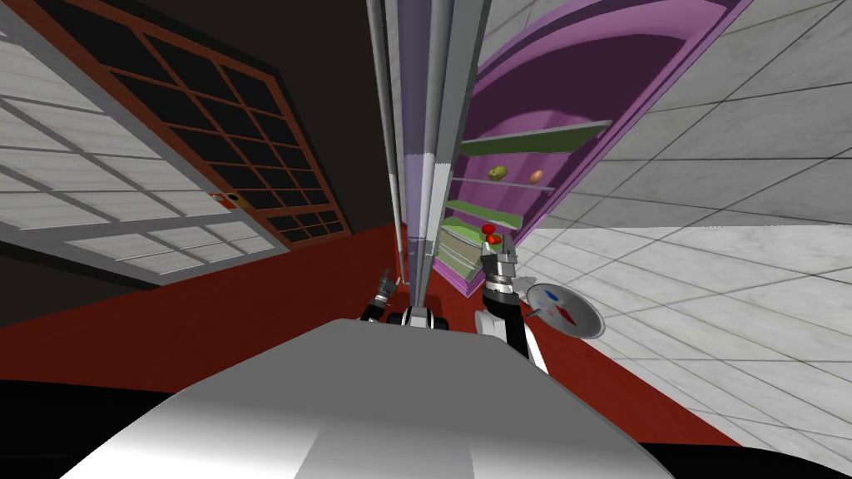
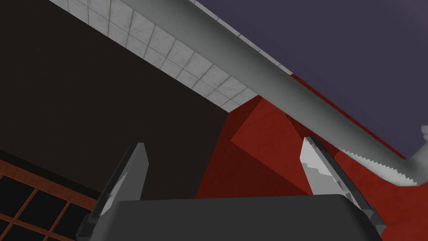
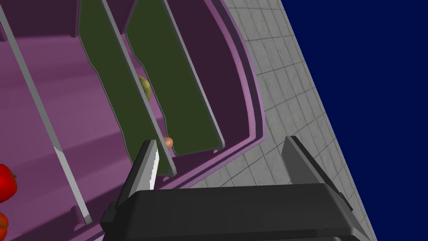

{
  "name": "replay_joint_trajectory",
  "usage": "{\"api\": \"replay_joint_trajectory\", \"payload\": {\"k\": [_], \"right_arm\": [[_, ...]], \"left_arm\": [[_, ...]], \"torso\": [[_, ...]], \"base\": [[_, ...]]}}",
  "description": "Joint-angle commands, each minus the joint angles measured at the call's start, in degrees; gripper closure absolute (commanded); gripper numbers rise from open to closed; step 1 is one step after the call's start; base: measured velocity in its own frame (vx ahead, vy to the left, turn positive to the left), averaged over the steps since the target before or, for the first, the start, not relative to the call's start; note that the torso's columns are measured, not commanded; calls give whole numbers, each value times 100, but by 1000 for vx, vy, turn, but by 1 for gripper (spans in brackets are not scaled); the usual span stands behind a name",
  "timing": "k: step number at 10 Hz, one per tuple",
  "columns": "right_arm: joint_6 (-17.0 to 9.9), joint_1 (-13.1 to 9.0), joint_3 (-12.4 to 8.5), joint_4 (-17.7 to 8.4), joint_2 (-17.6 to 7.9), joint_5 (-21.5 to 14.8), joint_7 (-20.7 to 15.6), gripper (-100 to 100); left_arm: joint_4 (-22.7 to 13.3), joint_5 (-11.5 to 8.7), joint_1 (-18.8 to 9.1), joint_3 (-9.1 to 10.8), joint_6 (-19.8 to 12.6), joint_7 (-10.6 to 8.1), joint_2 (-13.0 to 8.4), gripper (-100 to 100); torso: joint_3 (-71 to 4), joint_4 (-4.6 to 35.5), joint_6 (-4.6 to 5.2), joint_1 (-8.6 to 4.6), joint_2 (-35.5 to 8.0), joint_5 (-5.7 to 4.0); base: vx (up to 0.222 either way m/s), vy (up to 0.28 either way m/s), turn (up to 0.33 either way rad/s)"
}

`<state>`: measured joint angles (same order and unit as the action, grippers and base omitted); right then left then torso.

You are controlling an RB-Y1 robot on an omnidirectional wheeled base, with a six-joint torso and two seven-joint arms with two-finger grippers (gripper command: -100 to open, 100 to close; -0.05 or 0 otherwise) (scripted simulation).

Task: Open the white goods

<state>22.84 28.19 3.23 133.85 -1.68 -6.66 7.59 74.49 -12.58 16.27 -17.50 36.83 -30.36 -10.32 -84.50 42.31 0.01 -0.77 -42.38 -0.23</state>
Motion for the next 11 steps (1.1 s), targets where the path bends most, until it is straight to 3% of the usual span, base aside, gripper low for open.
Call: {"api": "replay_joint_trajectory", "payload": {"k": [1, 6, 7, 11], "right_arm": [[0, 0, 0, 0, 0, 0, 0, 0], [0, 1, -3, 0, -3, 0, 0, 0], [0, 1, -3, 0, -3, 0, 0, 0], [0, 2, -5, 0, -5, 0, 0, 0]], "left_arm": [[79, -28, 1, 77, -85, 73, 79, -100], [189, -48, -25, 141, -292, 107, 71, -100], [112, -41, -7, 119, -135, 94, 87, 100], [266, -9, -24, -9, -260, -27, -102, 100]], "torso": [[-8, -3, 0, 38, 14, 11], [-31, 4, 16, 109, 68, 31], [-31, -9, 17, 91, 61, 32], [-13, -5, -2, 129, 21, 37]], "base": [[-43, -234, 93], [0, -83, 37], [-27, 28, -49], [36, 157, -76]]}}
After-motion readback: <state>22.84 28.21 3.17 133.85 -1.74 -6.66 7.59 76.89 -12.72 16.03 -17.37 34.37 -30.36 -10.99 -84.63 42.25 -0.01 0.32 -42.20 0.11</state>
